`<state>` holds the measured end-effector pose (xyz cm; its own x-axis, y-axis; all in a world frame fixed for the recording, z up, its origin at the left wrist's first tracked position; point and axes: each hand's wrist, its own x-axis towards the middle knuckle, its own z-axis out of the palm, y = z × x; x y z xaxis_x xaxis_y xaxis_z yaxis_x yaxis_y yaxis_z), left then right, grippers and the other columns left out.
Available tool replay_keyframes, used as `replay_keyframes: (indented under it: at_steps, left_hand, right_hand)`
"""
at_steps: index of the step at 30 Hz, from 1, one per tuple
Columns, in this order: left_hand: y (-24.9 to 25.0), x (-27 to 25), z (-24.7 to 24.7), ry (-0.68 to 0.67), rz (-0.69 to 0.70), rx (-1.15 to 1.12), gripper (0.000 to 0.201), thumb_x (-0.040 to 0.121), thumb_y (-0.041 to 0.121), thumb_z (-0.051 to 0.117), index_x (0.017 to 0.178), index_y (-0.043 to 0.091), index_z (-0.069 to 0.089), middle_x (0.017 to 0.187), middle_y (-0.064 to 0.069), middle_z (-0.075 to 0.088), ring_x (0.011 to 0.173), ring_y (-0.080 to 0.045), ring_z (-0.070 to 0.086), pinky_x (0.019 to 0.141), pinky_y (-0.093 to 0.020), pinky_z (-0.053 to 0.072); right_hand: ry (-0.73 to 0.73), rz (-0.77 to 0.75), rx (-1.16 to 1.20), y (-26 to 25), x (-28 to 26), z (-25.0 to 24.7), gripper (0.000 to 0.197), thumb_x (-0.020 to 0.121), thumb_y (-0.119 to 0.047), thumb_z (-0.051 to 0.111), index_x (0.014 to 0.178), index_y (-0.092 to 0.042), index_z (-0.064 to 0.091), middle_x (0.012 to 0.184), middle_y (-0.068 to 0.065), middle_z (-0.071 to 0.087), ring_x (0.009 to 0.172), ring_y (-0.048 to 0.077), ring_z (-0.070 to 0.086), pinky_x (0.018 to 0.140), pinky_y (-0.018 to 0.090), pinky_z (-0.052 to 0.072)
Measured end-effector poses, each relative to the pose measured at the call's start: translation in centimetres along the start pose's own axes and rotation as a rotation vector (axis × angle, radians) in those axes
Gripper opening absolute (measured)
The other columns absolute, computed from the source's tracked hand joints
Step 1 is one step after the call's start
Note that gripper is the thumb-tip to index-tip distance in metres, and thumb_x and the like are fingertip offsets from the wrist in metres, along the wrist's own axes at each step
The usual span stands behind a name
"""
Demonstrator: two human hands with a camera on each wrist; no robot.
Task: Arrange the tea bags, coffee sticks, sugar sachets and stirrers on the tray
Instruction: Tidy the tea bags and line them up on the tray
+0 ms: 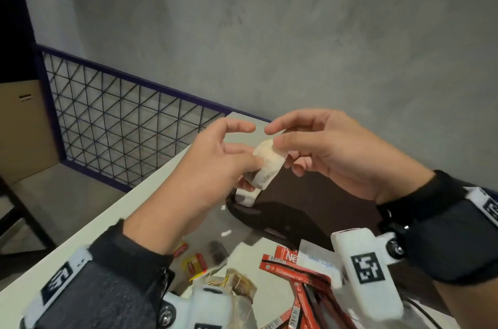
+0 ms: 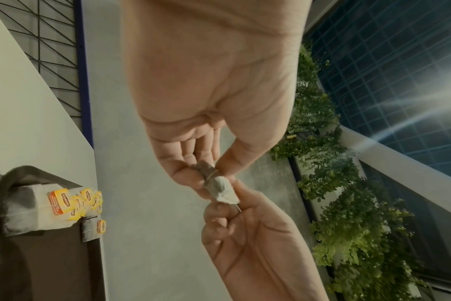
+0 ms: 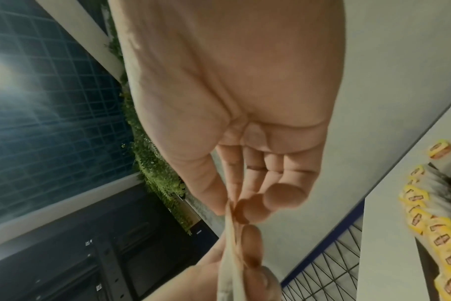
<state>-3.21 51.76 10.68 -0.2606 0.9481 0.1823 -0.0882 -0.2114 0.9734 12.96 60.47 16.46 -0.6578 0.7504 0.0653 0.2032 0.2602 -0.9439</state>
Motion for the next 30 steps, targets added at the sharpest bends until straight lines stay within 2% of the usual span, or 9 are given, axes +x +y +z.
replay_keyframes:
  at_steps: [5, 8, 11, 15, 17, 20, 24, 27, 30]
  left_hand:
    - [0.5, 0.0, -0.1, -0.006, 0.005, -0.095, 0.043, 0.089, -0.013, 0.058, 0.122, 0.014, 0.059, 0.075, -0.009, 0.07, 0.069, -0.025, 0.058, 0.06, -0.032, 0.046]
    - [0.5, -0.2, -0.1, -0.043, -0.02, -0.147, 0.043, 0.09, -0.013, 0.051, 0.121, 0.014, 0.062, 0.076, -0.007, 0.068, 0.063, -0.018, 0.059, 0.059, -0.028, 0.046]
    - [0.5, -0.4, 0.2, -0.098, -0.076, -0.236, 0.045, 0.087, -0.012, 0.045, 0.121, 0.01, 0.064, 0.078, -0.008, 0.068, 0.064, -0.018, 0.057, 0.061, -0.029, 0.046]
    - [0.9, -0.6, 0.4, -0.081, -0.137, -0.356, 0.043, 0.086, -0.011, 0.045, 0.122, 0.007, 0.062, 0.072, -0.012, 0.062, 0.054, -0.016, 0.051, 0.053, -0.027, 0.04]
    - [1.1, -0.6, 0.5, -0.054, -0.149, -0.359, 0.037, 0.089, -0.008, 0.047, 0.12, 0.007, 0.06, 0.067, -0.01, 0.063, 0.053, -0.016, 0.049, 0.05, -0.025, 0.038]
    - [1.1, -0.8, 0.7, -0.09, -0.141, -0.302, 0.028, 0.098, 0.012, 0.054, 0.123, 0.004, 0.064, 0.074, -0.007, 0.068, 0.057, -0.015, 0.052, 0.052, -0.024, 0.04]
    - [1.1, -1.0, 0.8, -0.122, -0.081, -0.219, 0.037, 0.092, 0.041, 0.064, 0.112, 0.012, 0.075, 0.087, -0.003, 0.07, 0.071, -0.014, 0.061, 0.066, -0.028, 0.046]
    - [0.8, -0.8, 0.9, -0.043, -0.013, -0.185, 0.024, 0.089, 0.023, 0.072, 0.108, 0.008, 0.074, 0.085, -0.005, 0.071, 0.071, -0.014, 0.064, 0.067, -0.024, 0.05]
    - [0.5, -0.4, 0.6, 0.0, -0.003, -0.191, 0.015, 0.096, 0.01, 0.066, 0.108, 0.004, 0.074, 0.08, -0.008, 0.067, 0.063, -0.011, 0.061, 0.06, -0.021, 0.048]
  right_hand:
    - [-0.102, -0.007, 0.145, -0.4, -1.5, -1.3, 0.036, 0.078, 0.002, 0.064, 0.112, -0.006, 0.072, 0.094, 0.018, 0.068, 0.074, 0.024, 0.065, 0.065, 0.031, 0.055]
    - [-0.145, -0.073, 0.052, 0.1, -2.1, -1.1, 0.046, 0.077, 0.013, 0.068, 0.117, -0.009, 0.071, 0.103, 0.017, 0.068, 0.082, 0.023, 0.066, 0.07, 0.033, 0.054]
    - [-0.136, -0.176, -0.078, 0.7, -2.4, -0.1, 0.036, 0.087, 0.011, 0.07, 0.116, -0.01, 0.071, 0.105, 0.012, 0.073, 0.086, 0.022, 0.065, 0.075, 0.033, 0.052]
    - [-0.058, -0.291, -0.102, 1.0, -2.9, 0.8, 0.017, 0.089, 0.0, 0.073, 0.104, -0.008, 0.076, 0.098, 0.011, 0.077, 0.086, 0.016, 0.07, 0.074, 0.022, 0.052]
    - [-0.003, -0.33, -0.08, 1.1, -3.0, 1.0, 0.011, 0.088, -0.006, 0.073, 0.098, -0.008, 0.077, 0.094, 0.014, 0.077, 0.083, 0.02, 0.068, 0.073, 0.024, 0.052]
    - [0.089, -0.339, -0.085, 1.0, -2.9, 0.9, 0.009, 0.087, -0.013, 0.074, 0.094, -0.009, 0.078, 0.092, 0.017, 0.076, 0.085, 0.037, 0.068, 0.074, 0.036, 0.053]
    - [0.165, -0.276, -0.104, 0.7, -2.8, 0.8, 0.006, 0.09, -0.01, 0.073, 0.09, -0.01, 0.079, 0.082, 0.013, 0.076, 0.071, 0.023, 0.066, 0.067, 0.037, 0.053]
    - [0.188, -0.211, -0.084, 0.7, -2.8, 0.7, 0.006, 0.089, -0.006, 0.073, 0.093, -0.008, 0.077, 0.081, 0.017, 0.075, 0.068, 0.021, 0.068, 0.065, 0.035, 0.055]
    - [0.215, -0.18, -0.032, 0.7, -2.9, 0.5, 0.015, 0.088, -0.003, 0.072, 0.102, -0.009, 0.073, 0.078, 0.017, 0.074, 0.068, 0.023, 0.071, 0.066, 0.035, 0.056]
